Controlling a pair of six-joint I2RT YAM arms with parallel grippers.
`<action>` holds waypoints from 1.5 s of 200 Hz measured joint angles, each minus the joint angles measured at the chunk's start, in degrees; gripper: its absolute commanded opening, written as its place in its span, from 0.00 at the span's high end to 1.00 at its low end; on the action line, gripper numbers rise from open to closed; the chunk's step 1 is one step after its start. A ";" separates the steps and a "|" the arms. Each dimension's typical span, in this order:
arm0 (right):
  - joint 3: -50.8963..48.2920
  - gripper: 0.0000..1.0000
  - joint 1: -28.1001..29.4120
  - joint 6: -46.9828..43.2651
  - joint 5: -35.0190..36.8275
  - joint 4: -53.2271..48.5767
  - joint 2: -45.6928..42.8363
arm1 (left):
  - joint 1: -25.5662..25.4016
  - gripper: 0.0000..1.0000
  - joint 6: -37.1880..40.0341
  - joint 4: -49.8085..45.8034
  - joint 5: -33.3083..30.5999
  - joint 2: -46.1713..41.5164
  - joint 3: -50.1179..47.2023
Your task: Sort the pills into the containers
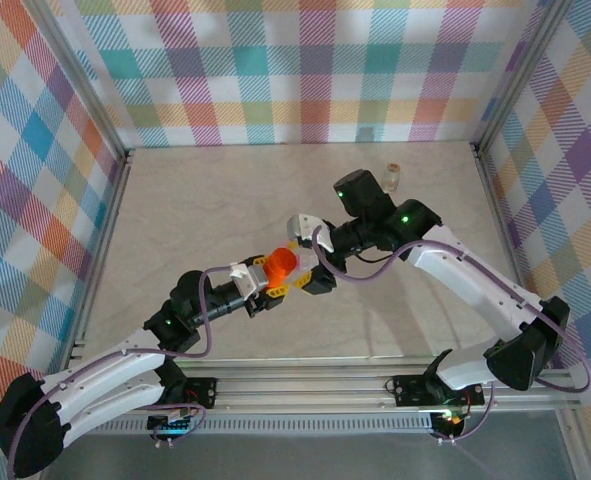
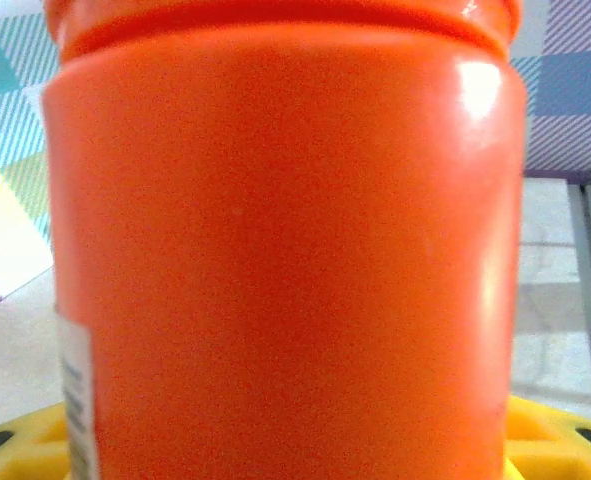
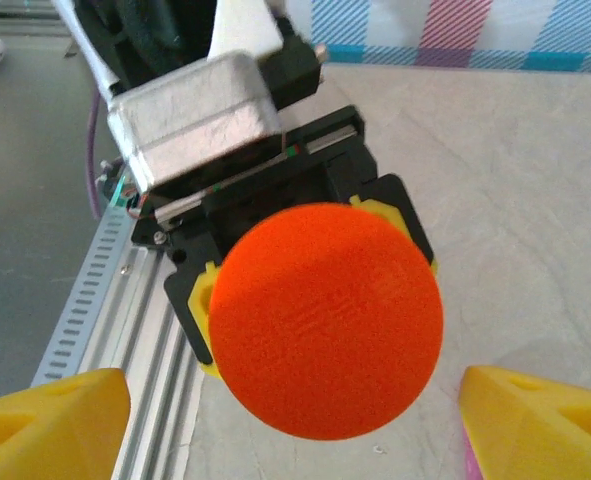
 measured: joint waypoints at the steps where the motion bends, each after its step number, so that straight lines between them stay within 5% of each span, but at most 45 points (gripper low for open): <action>1: 0.00 0.12 0.00 0.15 0.07 0.09 -0.04 | 0.00 1.00 0.00 0.00 -0.13 0.02 0.00; 118: 0.85 0.21 2.75 56.11 21.73 12.07 0.24 | 0.02 1.00 -0.44 0.11 -8.48 4.07 0.00; 263: 0.85 0.31 8.15 63.36 25.07 11.30 5.20 | 0.02 1.00 -0.44 0.11 -11.32 4.11 0.00; 300: 0.85 0.53 8.39 63.01 25.00 11.15 5.20 | 0.02 1.00 -0.44 0.11 -11.41 4.09 0.00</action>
